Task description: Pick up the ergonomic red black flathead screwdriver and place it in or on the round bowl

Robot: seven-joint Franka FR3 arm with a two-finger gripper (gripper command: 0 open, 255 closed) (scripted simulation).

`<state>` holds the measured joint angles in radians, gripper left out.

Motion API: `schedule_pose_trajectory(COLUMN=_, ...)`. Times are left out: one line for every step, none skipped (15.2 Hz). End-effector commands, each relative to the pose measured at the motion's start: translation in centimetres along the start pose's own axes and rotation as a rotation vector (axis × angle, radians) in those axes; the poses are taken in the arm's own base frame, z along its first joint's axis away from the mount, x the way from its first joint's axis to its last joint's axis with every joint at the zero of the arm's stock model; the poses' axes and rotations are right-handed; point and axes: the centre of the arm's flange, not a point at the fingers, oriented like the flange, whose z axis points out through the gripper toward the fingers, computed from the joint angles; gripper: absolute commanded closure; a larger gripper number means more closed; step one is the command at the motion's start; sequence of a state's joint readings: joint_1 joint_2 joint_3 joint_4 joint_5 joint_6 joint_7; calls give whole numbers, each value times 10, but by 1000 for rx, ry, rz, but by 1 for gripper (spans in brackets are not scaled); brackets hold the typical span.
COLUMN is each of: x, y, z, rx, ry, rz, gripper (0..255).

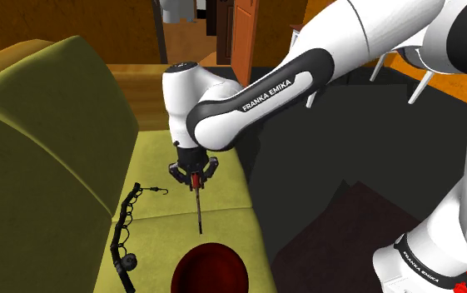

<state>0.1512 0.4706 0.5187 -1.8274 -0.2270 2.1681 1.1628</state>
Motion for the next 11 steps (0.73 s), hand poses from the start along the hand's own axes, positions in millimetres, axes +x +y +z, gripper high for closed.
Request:
schedule_pose_trajectory(x=-14, y=1, z=-5, rx=0, ry=0, rz=0, gripper=255)
schedule_pose_trajectory(x=-27, y=1, z=-5, rx=0, ry=0, rz=0, gripper=255)
schedule_pose_trajectory(x=-40, y=1, z=-4, rx=0, ry=0, rz=0, gripper=255)
schedule_pose_trajectory(x=-53, y=1, z=-4, rx=0, ry=0, rz=0, gripper=255)
schedule_pose_trajectory(x=-66, y=1, z=-4, rx=0, ry=0, rz=0, gripper=255)
schedule_pose_trajectory(x=-79, y=1, z=-3, rx=0, ry=0, rz=0, gripper=255)
schedule_pose_trajectory(x=-93, y=1, z=-3, rx=0, ry=0, rz=0, gripper=255)
schedule_pose_trajectory(x=-106, y=1, z=-2, rx=0, ry=0, rz=0, gripper=255)
schedule_pose_trajectory(x=-119, y=1, z=-2, rx=0, ry=0, rz=0, gripper=255)
schedule_pose_trajectory(x=-132, y=1, z=-2, rx=0, ry=0, rz=0, gripper=255)
schedule_pose_trajectory(x=-145, y=1, z=-1, rx=0, ry=0, rz=0, gripper=255)
